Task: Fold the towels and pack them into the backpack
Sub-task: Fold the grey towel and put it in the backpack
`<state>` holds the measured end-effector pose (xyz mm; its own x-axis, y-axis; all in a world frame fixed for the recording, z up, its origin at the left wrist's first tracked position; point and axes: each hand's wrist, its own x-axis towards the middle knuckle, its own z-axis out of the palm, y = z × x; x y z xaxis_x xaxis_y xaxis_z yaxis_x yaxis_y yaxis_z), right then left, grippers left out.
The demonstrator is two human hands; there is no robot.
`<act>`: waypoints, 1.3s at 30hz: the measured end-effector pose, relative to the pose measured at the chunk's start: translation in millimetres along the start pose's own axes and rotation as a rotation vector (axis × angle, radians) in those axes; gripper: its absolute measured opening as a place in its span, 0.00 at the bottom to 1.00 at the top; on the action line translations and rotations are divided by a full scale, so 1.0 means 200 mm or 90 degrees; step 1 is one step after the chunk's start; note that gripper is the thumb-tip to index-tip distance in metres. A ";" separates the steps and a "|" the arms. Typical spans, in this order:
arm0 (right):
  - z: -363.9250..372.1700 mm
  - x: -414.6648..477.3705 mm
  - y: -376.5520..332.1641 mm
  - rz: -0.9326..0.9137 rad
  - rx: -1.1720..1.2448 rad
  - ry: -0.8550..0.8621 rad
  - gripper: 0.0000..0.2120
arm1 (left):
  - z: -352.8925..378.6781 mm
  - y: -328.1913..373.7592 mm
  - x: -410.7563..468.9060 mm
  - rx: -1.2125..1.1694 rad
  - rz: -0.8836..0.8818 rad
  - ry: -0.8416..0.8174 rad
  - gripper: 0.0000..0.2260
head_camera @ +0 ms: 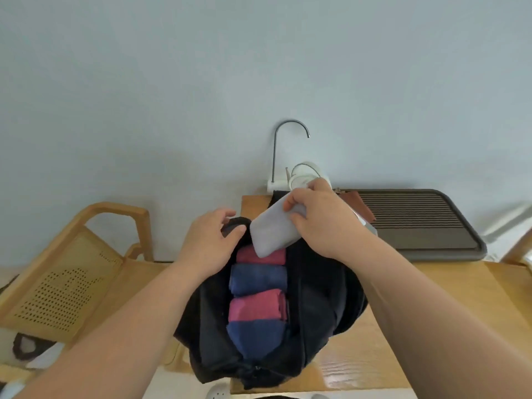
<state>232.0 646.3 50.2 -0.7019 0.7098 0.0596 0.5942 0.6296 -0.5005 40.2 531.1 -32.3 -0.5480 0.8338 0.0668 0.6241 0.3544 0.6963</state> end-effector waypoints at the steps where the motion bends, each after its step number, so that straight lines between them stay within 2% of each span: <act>1: 0.04 0.01 -0.04 0.032 -0.035 -0.010 0.10 | -0.01 -0.07 0.02 0.080 0.069 -0.025 0.17; 3: 0.11 0.05 -0.12 0.080 -0.082 -0.035 0.12 | -0.03 -0.18 0.05 0.219 0.135 -0.124 0.20; 6: 0.23 0.09 -0.18 0.152 -0.148 -0.099 0.15 | -0.04 -0.31 0.07 0.330 0.148 -0.262 0.22; 12: 0.51 0.22 -0.22 0.268 -0.162 -0.176 0.20 | -0.06 -0.45 0.05 0.284 0.149 -0.351 0.27; 14: 0.63 0.26 -0.22 0.357 -0.074 -0.127 0.20 | -0.06 -0.49 0.03 0.259 0.151 -0.354 0.29; 16: 0.73 0.28 -0.19 0.463 0.065 -0.033 0.17 | -0.07 -0.52 0.02 0.236 0.152 -0.354 0.30; 19: 0.81 0.27 -0.13 0.603 0.449 0.123 0.11 | -0.07 -0.55 0.02 0.219 0.149 -0.362 0.30; 20: 0.83 0.27 -0.10 0.614 0.540 0.137 0.12 | -0.07 -0.56 0.02 0.216 0.146 -0.363 0.30; 22: 0.88 0.26 -0.03 0.578 0.578 0.115 0.15 | -0.07 -0.56 0.02 0.220 0.150 -0.368 0.30; 24: 0.94 0.24 0.04 0.553 0.447 0.103 0.15 | -0.06 -0.56 0.03 0.228 0.156 -0.375 0.30; 27: 1.03 0.21 0.11 0.467 0.051 0.060 0.11 | -0.05 -0.56 0.04 0.240 0.168 -0.379 0.31; 30: 1.11 0.14 0.06 0.377 -0.296 0.003 0.17 | -0.04 -0.56 0.04 0.233 0.169 -0.380 0.32; 32: 1.12 0.11 0.01 0.270 -0.371 0.018 0.21 | -0.03 -0.56 0.03 0.220 0.165 -0.379 0.32; 35: 1.14 0.09 -0.01 0.117 -0.408 -0.152 0.27 | -0.02 -0.56 0.02 0.213 0.168 -0.368 0.32; 36: 1.15 0.08 -0.01 0.124 -0.406 -0.208 0.30 | -0.02 -0.56 0.02 0.213 0.169 -0.366 0.32; 39: 1.19 0.07 0.04 0.261 -0.376 -0.350 0.38 | -0.02 -0.56 0.02 0.218 0.175 -0.369 0.32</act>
<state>133.4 586.4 -159.3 -0.3896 0.7582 -0.5228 0.8370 0.5283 0.1424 -34.6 493.8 -106.1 -0.0214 0.9685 -0.2481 0.8880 0.1324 0.4403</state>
